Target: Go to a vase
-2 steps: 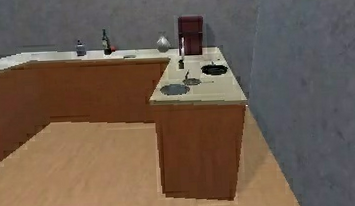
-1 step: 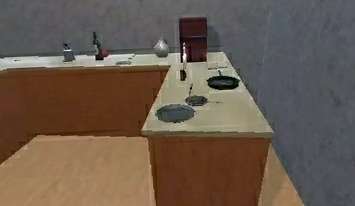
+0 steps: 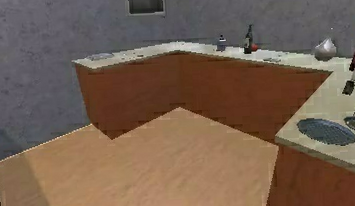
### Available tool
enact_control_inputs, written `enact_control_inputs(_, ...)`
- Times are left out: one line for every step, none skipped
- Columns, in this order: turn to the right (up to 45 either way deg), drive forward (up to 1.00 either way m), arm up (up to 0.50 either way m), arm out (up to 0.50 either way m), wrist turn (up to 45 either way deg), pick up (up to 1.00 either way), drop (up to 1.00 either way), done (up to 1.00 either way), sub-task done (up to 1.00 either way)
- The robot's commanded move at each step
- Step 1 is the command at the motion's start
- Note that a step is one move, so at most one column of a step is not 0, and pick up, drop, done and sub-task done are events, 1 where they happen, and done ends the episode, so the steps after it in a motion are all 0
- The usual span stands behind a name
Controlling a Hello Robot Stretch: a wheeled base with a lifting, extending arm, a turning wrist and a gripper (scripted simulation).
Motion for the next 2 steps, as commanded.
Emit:
enact_control_inputs(0.0, 0.85, 0.00, 0.00, 0.0, 0.00, 0.00, 0.00, 0.00)
enact_control_inputs(42.0, 0.00, 0.00, 0.00, 0.0, 0.00, 0.00, 0.00, 0.00)
